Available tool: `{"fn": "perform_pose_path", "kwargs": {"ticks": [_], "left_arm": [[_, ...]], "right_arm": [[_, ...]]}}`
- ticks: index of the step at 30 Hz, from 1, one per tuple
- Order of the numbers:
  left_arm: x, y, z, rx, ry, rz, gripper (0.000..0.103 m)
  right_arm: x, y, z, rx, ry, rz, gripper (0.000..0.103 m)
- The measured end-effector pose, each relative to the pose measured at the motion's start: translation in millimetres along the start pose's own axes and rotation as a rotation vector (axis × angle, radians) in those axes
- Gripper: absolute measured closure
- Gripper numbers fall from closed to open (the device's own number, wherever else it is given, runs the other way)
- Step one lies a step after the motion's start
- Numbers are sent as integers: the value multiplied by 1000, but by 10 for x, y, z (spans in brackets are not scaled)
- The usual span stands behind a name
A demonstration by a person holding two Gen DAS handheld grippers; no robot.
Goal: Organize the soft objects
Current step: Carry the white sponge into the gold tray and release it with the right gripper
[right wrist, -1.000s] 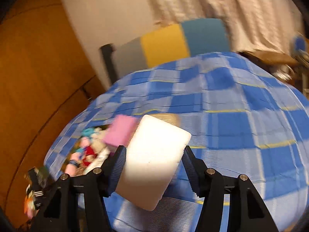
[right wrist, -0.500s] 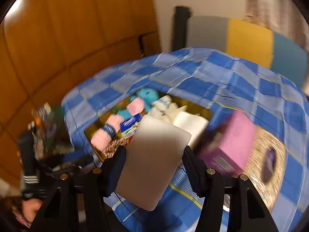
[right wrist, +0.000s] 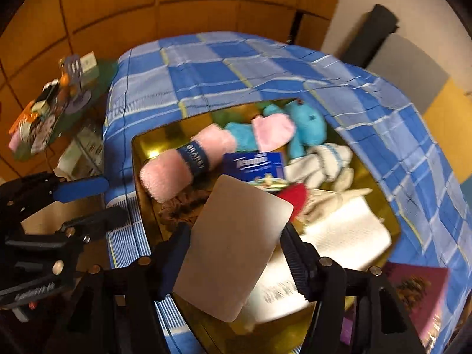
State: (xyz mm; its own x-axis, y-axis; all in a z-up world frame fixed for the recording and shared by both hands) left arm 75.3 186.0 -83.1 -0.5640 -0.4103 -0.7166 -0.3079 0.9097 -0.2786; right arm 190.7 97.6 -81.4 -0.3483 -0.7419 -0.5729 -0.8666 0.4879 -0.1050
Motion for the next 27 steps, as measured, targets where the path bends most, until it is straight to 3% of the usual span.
{"fn": "perform_pose_path", "kwargs": {"ticks": [4,9,11,13,15,20,24,27], "left_arm": [[2,14,-13,-3,-1,-6,59],[-14,60,-10,-4,-2,-37,60],[-11,68,-8,-4,-3,-46,60],[-3,64,-2,-1,1,-50,59],[9,51,-6,0,0,-48,59],[6,28,-31,-1,-11,-34,60],[-12,64,-34,-3,-15,-44,60],[-19,83,-34,-5,-13,-51,60]], "right_arm": [[-18,-16,155,-95,8,80,28],[27,-300,-60,-224,-105,339,24],[96,-389,-183,-208,-143,412,24],[167,-449,-229,-160,-140,467,30],[231,-455,-166,-146,-83,490,45],[203,-230,137,-176,0,436,61],[150,-89,413,-293,41,494,62],[152,-142,403,-273,-2,533,60]]}}
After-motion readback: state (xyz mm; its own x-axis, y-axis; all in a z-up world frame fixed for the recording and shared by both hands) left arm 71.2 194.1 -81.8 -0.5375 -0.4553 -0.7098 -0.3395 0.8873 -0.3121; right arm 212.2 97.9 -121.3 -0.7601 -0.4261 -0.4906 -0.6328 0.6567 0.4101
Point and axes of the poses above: each gripper's, at about its wrist camera, not at the fingertips, and z roughly the way its jaws point, y to its left, x to its underside, the point moved 2 cm from there along z, roughly the way its jaws point, and after that the axes turned 5 degrees about -y, right-handed, at the moved point
